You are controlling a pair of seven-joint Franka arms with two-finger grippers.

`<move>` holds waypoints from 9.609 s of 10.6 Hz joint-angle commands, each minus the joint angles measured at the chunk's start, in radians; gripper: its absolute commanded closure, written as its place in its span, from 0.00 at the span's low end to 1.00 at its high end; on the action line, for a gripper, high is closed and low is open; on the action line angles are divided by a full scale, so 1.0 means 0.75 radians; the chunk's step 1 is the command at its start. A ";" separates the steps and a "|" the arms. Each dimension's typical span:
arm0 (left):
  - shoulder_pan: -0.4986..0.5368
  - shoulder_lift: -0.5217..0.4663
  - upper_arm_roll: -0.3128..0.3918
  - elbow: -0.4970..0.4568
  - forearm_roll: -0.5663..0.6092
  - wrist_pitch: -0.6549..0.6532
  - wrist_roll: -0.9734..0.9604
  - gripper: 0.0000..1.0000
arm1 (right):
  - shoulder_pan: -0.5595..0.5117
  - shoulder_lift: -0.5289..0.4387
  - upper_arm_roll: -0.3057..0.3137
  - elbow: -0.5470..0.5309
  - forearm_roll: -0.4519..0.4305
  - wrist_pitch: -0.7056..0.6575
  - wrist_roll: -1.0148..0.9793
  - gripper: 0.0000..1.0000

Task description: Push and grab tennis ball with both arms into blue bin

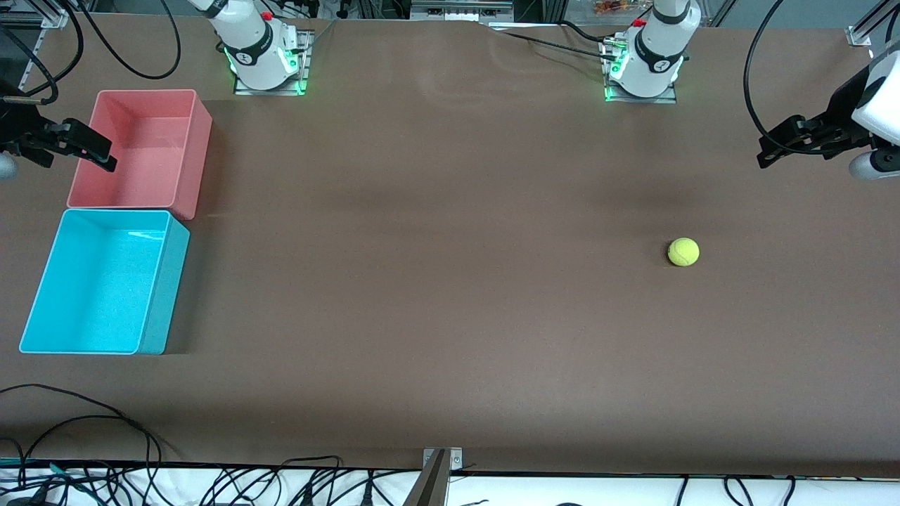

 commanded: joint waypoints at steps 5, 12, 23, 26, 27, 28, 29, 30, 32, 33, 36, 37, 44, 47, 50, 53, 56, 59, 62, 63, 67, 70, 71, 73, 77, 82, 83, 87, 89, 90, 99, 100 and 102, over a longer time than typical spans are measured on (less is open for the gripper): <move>0.019 -0.017 -0.014 -0.014 -0.008 -0.013 -0.001 0.00 | 0.002 -0.013 0.002 -0.008 -0.014 -0.017 -0.016 0.00; 0.019 -0.015 -0.014 -0.012 -0.012 -0.009 -0.001 0.00 | 0.002 -0.021 0.002 -0.010 -0.012 -0.015 -0.008 0.00; 0.040 -0.184 0.041 -0.435 -0.006 0.337 0.016 0.00 | 0.012 -0.021 0.017 0.001 0.049 -0.015 0.022 0.00; 0.036 -0.172 0.041 -0.439 -0.006 0.337 0.011 0.00 | 0.012 -0.026 0.017 -0.006 0.049 -0.010 0.020 0.00; 0.038 -0.170 0.051 -0.461 -0.006 0.333 0.022 0.00 | 0.012 -0.032 0.015 -0.022 0.047 0.002 0.018 0.00; 0.036 -0.150 0.092 -0.494 -0.006 0.379 0.050 0.00 | 0.012 -0.042 0.017 -0.036 0.049 0.002 0.020 0.00; 0.038 -0.143 0.104 -0.594 -0.006 0.511 0.079 0.00 | 0.012 -0.040 0.019 -0.036 0.047 0.002 0.012 0.00; 0.038 -0.139 0.145 -0.682 -0.008 0.622 0.111 0.00 | 0.012 -0.040 0.017 -0.036 0.043 0.008 0.012 0.00; 0.038 -0.139 0.154 -0.784 -0.008 0.717 0.124 0.00 | 0.022 -0.040 0.019 -0.036 0.027 0.010 0.012 0.00; 0.038 -0.139 0.154 -0.829 -0.008 0.776 0.126 0.00 | 0.022 -0.040 0.017 -0.036 0.029 0.008 0.004 0.00; 0.040 -0.119 0.158 -0.970 -0.023 1.004 0.148 0.00 | 0.022 -0.048 0.015 -0.057 0.029 0.008 0.008 0.00; 0.042 -0.095 0.196 -1.034 -0.033 1.135 0.252 0.00 | 0.022 -0.052 0.015 -0.059 0.031 0.006 0.002 0.00; 0.044 0.051 0.215 -1.210 -0.059 1.494 0.452 0.00 | 0.022 -0.052 0.017 -0.065 0.031 0.004 0.004 0.00; 0.052 0.090 0.215 -1.241 -0.059 1.509 0.692 0.19 | 0.024 -0.054 0.017 -0.067 0.031 0.006 0.008 0.00; 0.058 0.094 0.215 -1.253 -0.051 1.507 0.852 0.56 | 0.022 -0.054 0.017 -0.067 0.031 0.006 0.008 0.00; 0.087 0.092 0.223 -1.259 -0.049 1.503 0.995 0.98 | 0.022 -0.054 0.017 -0.067 0.031 0.010 0.010 0.00; 0.093 0.114 0.235 -1.259 -0.043 1.503 1.318 1.00 | 0.022 -0.054 0.017 -0.069 0.033 0.010 0.010 0.00; 0.095 0.155 0.274 -1.253 -0.057 1.509 1.569 1.00 | 0.022 -0.054 0.019 -0.081 0.031 0.012 0.010 0.00; 0.091 0.198 0.291 -1.245 -0.063 1.513 1.939 1.00 | 0.024 -0.054 0.019 -0.085 0.031 0.014 0.004 0.00; 0.085 0.222 0.291 -1.241 -0.061 1.515 2.031 1.00 | 0.024 -0.054 0.019 -0.085 0.031 0.014 0.004 0.00; 0.079 0.288 0.291 -1.231 -0.096 1.592 2.436 1.00 | 0.024 -0.054 0.019 -0.106 0.031 0.026 0.004 0.00; 0.075 0.370 0.291 -1.159 -0.245 1.597 2.651 1.00 | 0.024 -0.054 0.021 -0.110 0.031 0.028 0.004 0.00; 0.073 0.378 0.291 -1.143 -0.278 1.597 2.703 1.00 | 0.024 -0.054 0.023 -0.112 0.031 0.032 0.000 0.00; 0.058 0.419 0.291 -1.098 -0.309 1.595 2.709 1.00 | 0.024 -0.052 0.023 -0.110 0.031 0.037 -0.004 0.00; 0.038 0.482 0.291 -1.034 -0.331 1.587 2.687 1.00 | 0.022 -0.050 0.027 -0.132 0.033 0.088 -0.010 0.00; 0.026 0.515 0.289 -1.026 -0.333 1.584 2.644 1.00 | 0.022 -0.054 0.027 -0.132 0.033 0.075 -0.035 0.00; 0.013 0.523 0.289 -1.026 -0.333 1.586 2.621 1.00 | 0.022 -0.054 0.027 -0.130 0.035 0.075 -0.037 0.00; -0.054 0.548 0.171 -0.994 -0.329 1.591 2.369 1.00 | 0.022 -0.054 0.027 -0.126 0.037 0.077 -0.039 0.00; -0.117 0.548 0.001 -0.945 -0.319 1.593 2.095 1.00 | 0.022 -0.054 0.027 -0.126 0.039 0.077 -0.053 0.00; -0.152 0.548 -0.022 -0.942 -0.311 1.591 1.986 1.00 | 0.022 -0.054 0.027 -0.126 0.041 0.077 -0.051 0.00; -0.152 0.534 -0.022 -0.942 -0.311 1.586 1.963 1.00 | 0.032 -0.054 0.031 -0.126 0.043 0.092 -0.035 0.00; -0.150 0.534 -0.022 -0.942 -0.311 1.587 1.963 1.00 | 0.032 -0.050 0.035 -0.110 0.049 0.084 -0.043 0.00; -0.150 0.534 -0.022 -0.942 -0.311 1.586 1.963 1.00 | 0.032 -0.044 0.037 -0.104 0.053 0.080 -0.045 0.00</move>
